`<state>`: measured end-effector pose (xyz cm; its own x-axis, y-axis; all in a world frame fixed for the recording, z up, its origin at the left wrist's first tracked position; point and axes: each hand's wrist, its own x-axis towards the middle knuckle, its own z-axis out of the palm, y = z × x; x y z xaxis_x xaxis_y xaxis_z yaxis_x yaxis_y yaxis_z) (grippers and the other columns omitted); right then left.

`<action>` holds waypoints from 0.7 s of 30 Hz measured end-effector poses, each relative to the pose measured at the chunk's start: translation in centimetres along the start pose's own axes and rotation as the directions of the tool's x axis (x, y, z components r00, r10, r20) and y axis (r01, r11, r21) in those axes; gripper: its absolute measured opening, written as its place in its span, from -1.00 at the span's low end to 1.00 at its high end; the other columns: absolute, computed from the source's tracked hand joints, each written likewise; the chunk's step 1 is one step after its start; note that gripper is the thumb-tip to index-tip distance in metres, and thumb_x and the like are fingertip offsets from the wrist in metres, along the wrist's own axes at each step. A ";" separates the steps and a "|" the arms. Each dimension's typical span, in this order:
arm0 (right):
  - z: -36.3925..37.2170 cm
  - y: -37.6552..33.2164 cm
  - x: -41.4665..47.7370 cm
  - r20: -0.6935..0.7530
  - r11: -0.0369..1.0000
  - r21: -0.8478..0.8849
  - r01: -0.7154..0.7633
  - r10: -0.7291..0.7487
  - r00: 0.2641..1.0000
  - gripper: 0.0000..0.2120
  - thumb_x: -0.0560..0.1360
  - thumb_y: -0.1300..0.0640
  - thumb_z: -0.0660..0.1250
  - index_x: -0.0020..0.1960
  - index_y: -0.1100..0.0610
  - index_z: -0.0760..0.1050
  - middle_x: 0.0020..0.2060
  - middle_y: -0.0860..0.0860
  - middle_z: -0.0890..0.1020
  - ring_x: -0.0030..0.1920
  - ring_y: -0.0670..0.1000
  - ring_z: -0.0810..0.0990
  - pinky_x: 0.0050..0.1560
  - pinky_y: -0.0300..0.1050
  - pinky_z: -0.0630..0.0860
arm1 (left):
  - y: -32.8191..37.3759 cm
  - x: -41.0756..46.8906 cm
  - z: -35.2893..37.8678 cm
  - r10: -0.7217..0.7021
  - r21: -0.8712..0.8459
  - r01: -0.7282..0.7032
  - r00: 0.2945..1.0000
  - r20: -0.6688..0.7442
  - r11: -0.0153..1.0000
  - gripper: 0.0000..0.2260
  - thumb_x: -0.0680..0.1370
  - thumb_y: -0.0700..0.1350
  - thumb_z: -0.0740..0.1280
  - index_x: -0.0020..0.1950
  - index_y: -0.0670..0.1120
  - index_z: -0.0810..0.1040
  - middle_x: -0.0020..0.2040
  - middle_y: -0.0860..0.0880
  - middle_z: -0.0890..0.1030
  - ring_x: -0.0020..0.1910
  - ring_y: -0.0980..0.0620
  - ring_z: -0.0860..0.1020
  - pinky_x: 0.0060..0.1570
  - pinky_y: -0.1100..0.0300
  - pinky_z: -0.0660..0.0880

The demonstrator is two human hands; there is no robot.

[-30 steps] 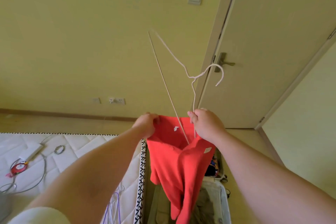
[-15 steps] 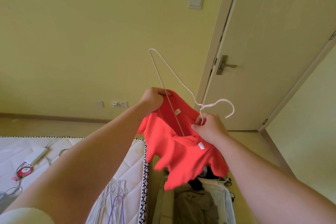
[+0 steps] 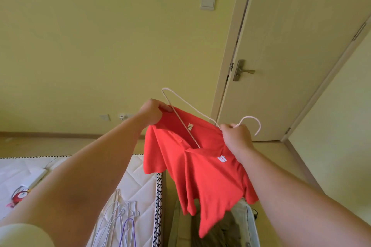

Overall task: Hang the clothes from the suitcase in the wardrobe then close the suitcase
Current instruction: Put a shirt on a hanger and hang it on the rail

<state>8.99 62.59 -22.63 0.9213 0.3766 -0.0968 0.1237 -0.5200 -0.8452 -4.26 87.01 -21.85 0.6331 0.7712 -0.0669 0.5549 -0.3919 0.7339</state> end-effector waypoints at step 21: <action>-0.1 0.0 0.9 0.191 0.968 -0.238 0.077 -0.031 0.981 -0.62 0.58 0.14 0.25 -0.41 0.12 0.33 -0.47 0.02 0.38 -0.43 0.01 0.32 -0.45 -0.14 0.23 | 0.1 1.4 -1.7 0.068 0.307 -0.033 0.992 -0.102 0.951 -0.51 0.43 -0.37 0.11 -0.11 0.12 0.70 -0.09 0.02 0.68 -0.17 -0.04 0.62 -0.28 0.17 0.55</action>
<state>9.86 62.85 -22.69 0.8296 0.5321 -0.1693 0.2782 -0.6567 -0.7010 -4.20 88.87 -20.72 0.6106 0.7902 0.0524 0.6726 -0.5524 0.4924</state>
